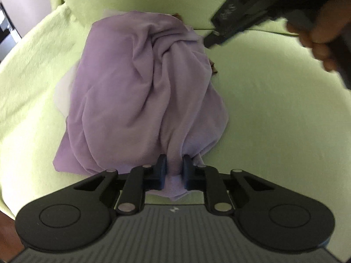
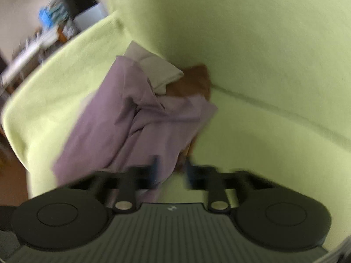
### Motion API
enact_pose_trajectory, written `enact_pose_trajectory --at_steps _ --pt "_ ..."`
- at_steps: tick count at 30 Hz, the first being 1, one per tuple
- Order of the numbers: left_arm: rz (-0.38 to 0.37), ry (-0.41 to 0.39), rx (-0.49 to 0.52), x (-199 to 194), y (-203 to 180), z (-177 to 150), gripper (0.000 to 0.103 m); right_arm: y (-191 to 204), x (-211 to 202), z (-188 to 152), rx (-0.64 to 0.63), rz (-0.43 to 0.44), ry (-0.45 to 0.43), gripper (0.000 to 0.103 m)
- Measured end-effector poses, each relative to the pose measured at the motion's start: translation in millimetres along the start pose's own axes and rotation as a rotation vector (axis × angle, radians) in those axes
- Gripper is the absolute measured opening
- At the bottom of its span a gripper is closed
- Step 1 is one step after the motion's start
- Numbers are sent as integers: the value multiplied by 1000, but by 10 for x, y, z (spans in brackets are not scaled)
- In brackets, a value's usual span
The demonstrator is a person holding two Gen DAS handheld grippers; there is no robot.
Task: Fold clothes
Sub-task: 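Close the left gripper on the mauve top's edge while the right gripper approaches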
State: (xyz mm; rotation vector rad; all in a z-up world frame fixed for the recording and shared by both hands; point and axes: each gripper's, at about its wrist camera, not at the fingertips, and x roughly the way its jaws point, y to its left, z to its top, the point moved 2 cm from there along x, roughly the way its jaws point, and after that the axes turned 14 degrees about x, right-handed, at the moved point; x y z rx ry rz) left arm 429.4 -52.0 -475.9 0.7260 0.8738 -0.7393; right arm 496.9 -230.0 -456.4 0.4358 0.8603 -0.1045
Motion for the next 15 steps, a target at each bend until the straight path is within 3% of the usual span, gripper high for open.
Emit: enact_pose_trajectory --at_steps 1,2,4,6,7,8,9,11,13,15 --pt "-7 1 -7 5 15 -2 20 50 32 53 -36 -6 -27 19" --pt "-11 2 -12 11 25 -5 22 98 67 103 -79 -1 -45 36" --pt "-19 3 -22 20 41 -11 24 202 117 167 -160 -20 -106 55" --pt "-24 0 -34 10 47 -21 24 296 199 204 -232 -22 -138 54" --pt "-26 -1 -39 -4 41 -28 24 360 263 226 -283 -16 -152 45" --pt "-27 -1 -42 -18 49 -24 23 402 307 234 -301 -4 -130 8" --pt "-26 0 -42 -32 67 -14 23 442 349 242 -316 8 -106 2" --pt "-25 -11 -52 -156 83 -29 22 522 290 226 -336 52 -114 1" --pt "-17 -11 -48 -334 94 -104 21 621 -88 127 -377 172 -161 1" --pt "-5 5 -40 -486 108 -201 19 679 -351 -4 -438 207 -170 1"
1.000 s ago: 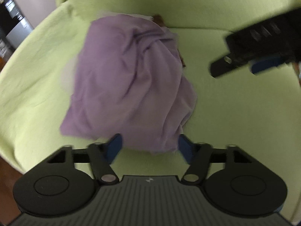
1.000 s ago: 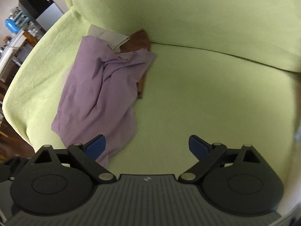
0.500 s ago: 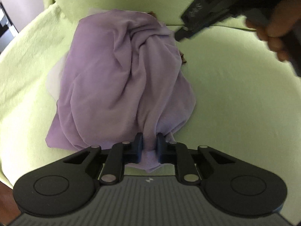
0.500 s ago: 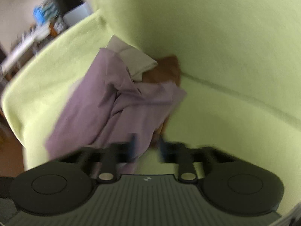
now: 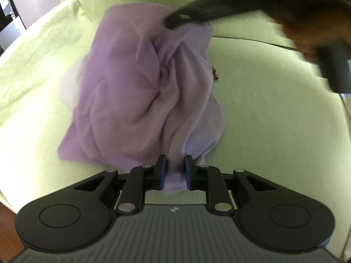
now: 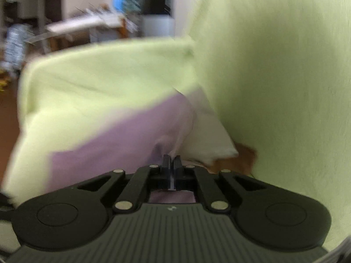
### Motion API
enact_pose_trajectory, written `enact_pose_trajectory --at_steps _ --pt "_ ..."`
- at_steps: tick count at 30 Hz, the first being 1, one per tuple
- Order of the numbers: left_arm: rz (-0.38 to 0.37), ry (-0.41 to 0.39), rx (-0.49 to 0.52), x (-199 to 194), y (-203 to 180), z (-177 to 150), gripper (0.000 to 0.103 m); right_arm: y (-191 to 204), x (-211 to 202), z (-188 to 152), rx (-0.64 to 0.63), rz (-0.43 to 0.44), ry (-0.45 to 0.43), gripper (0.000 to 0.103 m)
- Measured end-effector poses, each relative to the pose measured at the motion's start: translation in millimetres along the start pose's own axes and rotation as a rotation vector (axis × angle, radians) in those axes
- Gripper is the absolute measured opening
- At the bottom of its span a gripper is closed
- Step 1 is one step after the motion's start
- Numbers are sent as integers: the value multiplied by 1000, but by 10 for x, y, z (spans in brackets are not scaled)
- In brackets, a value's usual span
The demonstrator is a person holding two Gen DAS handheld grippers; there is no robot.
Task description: Fold clothes
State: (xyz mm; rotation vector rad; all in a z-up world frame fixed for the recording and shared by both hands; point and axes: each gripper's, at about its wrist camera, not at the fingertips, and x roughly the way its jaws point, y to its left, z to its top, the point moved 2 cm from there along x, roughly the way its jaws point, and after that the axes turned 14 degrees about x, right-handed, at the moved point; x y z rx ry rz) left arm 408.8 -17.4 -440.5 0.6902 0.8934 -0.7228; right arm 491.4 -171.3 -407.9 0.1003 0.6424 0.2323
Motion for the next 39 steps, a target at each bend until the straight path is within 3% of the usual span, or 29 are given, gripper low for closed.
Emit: enact_pose_trajectory --at_steps 3,5,8,13,14,15,16,19,23,25,28,29,32,33,34,35,39 --pt "-3 68 -8 -240 81 -229 19 376 -593 -351 -171 66 80 1" --pt "-20 112 -29 -355 121 -353 19 565 -928 -776 -227 87 216 1" --pt "-34 152 -51 -497 106 -448 20 716 -1218 -1353 -218 89 390 1" --pt "-61 129 -16 -592 -156 -261 25 787 -1499 -1926 -79 106 555 2" --pt "-73 112 -2 -595 -227 -170 32 806 -1527 -1972 -70 89 570 5" --pt "-85 91 17 -601 -307 -62 42 810 -1539 -1981 -66 82 578 5" --pt "-97 69 37 -607 -388 46 45 800 -1594 -1975 -49 63 575 10" --pt "-103 -7 122 -496 -663 377 52 595 -1785 -1825 53 -7 482 42" --pt "-28 -53 314 -214 -876 804 55 173 -1875 -1786 198 -129 412 45" --pt "-30 -36 369 -49 -872 906 58 -52 -1832 -1753 242 -177 380 47" --pt "-59 35 425 252 -853 948 59 -314 -1684 -1732 351 -212 351 59" --pt "-70 59 431 322 -831 909 57 -446 -1611 -1751 415 -221 347 63" --pt "-113 103 397 395 -745 765 2 -659 -1438 -1876 623 -220 307 66" --pt "-126 105 369 405 -747 716 2 -687 -1428 -1896 642 -214 282 60" --pt "-121 88 344 364 -744 628 2 -707 -1412 -1871 656 -174 252 17" --pt "-107 68 326 270 -708 511 2 -713 -1382 -1864 669 -132 274 2" --pt "-12 94 216 -196 -492 -63 2 -550 -1518 -1777 595 -93 267 2"
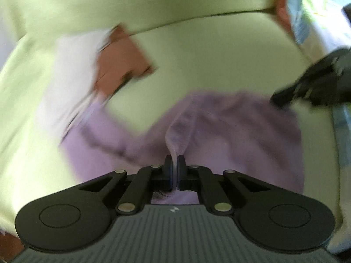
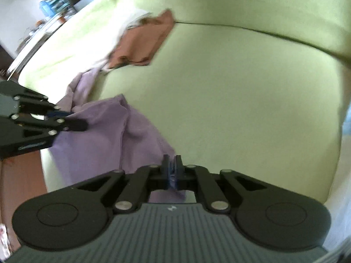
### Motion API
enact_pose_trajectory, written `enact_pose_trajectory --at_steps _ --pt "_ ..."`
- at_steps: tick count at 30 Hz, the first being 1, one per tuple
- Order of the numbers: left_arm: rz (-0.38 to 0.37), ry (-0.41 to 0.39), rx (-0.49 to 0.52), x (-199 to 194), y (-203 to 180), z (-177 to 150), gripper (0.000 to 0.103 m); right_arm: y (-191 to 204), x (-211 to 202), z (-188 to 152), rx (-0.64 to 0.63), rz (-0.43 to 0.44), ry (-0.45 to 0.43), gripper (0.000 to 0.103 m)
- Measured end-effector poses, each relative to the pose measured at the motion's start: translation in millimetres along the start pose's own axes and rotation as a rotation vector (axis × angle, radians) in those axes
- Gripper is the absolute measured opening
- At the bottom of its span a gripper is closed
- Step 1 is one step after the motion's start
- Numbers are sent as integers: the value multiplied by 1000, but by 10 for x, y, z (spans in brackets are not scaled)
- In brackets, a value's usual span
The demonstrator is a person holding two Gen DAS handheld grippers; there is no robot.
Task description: Fold clothes
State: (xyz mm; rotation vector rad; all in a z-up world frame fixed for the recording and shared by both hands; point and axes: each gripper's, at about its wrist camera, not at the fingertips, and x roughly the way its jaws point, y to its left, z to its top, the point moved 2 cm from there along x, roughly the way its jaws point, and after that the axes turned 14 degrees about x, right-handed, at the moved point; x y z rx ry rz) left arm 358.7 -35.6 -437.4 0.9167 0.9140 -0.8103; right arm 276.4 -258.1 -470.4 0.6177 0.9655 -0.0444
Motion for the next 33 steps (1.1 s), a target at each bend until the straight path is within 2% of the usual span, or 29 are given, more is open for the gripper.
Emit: enact_pose_trajectory --at_steps 4,5,7,8,9,10,11,13,14,15,16,17,21,22,24,25,27,29,32,33 --pt "68 101 -212 -440 43 -836 2 47 -597 -50 -13 -25 -57 2" --pt "66 130 -277 -512 19 -1048 3 56 -780 -78 -13 -23 -66 2" --pt "47 142 -390 -566 -36 -1273 4 35 -999 -96 -6 -6 -61 2" --pt "28 135 -464 -580 -69 -1362 13 25 -997 -118 -12 -17 -38 2" --pt "9 124 -530 -586 -97 -1418 29 15 -986 -140 -18 -31 -14 3" --pt "-12 100 -609 -603 -143 -1467 39 -28 -891 -210 -38 -57 47 4" --pt "-34 66 -698 -626 -201 -1512 54 -71 -747 -245 -44 -92 105 10" --pt "-44 27 -795 -665 -317 -1579 58 -134 -594 -316 -53 -110 171 15" --pt "-48 21 -827 -683 -394 -1614 58 -139 -538 -325 -59 -102 183 21" --pt "-54 23 -843 -693 -458 -1640 58 -133 -535 -331 -62 -97 180 28" --pt "-62 31 -859 -696 -535 -1674 58 -113 -539 -343 -73 -93 171 42" --pt "-72 38 -872 -697 -576 -1685 58 -93 -543 -349 -79 -96 165 45" --pt "-103 33 -956 -669 -589 -1599 58 -20 -557 -365 -97 -87 135 45" --pt "-94 38 -970 -669 -602 -1565 58 65 -588 -387 -145 -52 113 45" --pt "-67 55 -994 -648 -570 -1574 58 230 -547 -455 -246 41 107 45" --pt "-53 84 -987 -631 -566 -1613 58 421 -481 -539 -346 123 125 45" --pt "-36 152 -966 -596 -551 -1720 58 626 -395 -677 -452 195 167 41" --pt "-52 181 -959 -584 -523 -1810 58 1004 -159 -871 -650 263 193 30" --pt "-108 189 -996 -564 -443 -1903 58 1263 193 -979 -735 236 255 29" --pt "-131 189 -1018 -542 -425 -1909 58 1281 248 -977 -716 236 278 29"
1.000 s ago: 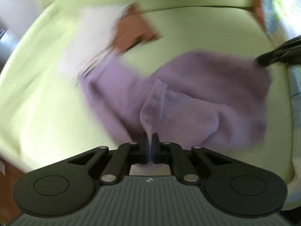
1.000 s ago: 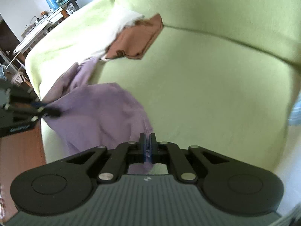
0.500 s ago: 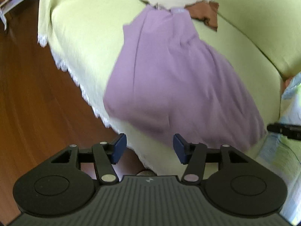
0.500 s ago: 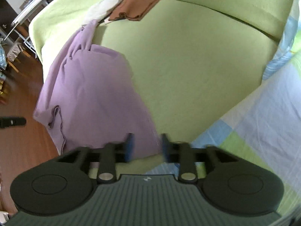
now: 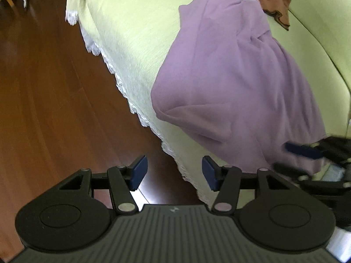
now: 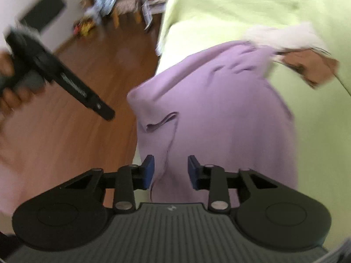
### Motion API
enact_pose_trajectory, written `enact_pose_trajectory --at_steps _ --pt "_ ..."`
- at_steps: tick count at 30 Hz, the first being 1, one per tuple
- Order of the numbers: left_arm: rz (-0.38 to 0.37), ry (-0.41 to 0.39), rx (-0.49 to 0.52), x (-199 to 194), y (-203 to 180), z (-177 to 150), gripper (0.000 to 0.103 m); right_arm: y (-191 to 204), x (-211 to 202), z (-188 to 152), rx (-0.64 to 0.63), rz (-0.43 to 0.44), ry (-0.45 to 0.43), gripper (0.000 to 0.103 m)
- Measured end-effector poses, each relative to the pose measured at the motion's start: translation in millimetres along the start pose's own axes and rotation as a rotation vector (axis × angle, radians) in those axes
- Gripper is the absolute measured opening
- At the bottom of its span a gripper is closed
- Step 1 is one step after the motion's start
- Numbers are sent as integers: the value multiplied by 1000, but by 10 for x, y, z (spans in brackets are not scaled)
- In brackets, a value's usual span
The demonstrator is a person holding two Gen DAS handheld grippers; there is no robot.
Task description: Fold clothes
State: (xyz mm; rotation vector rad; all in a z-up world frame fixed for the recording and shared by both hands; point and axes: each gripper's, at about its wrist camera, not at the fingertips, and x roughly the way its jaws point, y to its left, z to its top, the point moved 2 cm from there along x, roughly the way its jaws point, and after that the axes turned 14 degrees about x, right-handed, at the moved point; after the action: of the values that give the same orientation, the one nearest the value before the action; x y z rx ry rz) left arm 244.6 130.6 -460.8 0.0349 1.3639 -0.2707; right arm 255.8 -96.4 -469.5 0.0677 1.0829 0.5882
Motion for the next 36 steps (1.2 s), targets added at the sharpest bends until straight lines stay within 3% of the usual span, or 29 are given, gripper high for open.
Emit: enact_pose_trajectory --at_steps 4,7,9,12,14,19,21,22,24,28,31,36 --pt "-136 18 -124 56 11 47 58 -62 86 -30 207 84 9 29" --pt "-157 16 -156 121 -23 62 58 -81 223 -86 253 29 14 28" --pt "-162 29 -172 180 7 37 58 -108 297 -61 265 35 -1 28" --pt "-245 32 -252 308 65 48 58 -69 348 -13 206 34 0 29" --pt "-321 6 -346 376 123 76 58 -33 340 -39 175 28 5 32" --pt "-419 -57 -566 563 264 100 58 76 268 -146 139 3 5 41" --pt "-430 -63 -618 650 290 101 50 108 255 -173 138 -3 2 43" --pt "-417 -49 -627 698 286 100 42 129 245 -189 140 -9 -3 44" --pt "-386 -38 -625 702 301 88 0 134 243 -201 147 -14 -10 44" --pt "-408 -94 -581 357 414 3 0 79 106 -220 233 -27 1 44" --pt "-353 -105 -504 102 546 -73 0 -63 -143 -285 326 -47 -22 44" --pt "-345 -81 -448 -11 691 -89 0 -474 -569 -482 484 -181 -53 44"
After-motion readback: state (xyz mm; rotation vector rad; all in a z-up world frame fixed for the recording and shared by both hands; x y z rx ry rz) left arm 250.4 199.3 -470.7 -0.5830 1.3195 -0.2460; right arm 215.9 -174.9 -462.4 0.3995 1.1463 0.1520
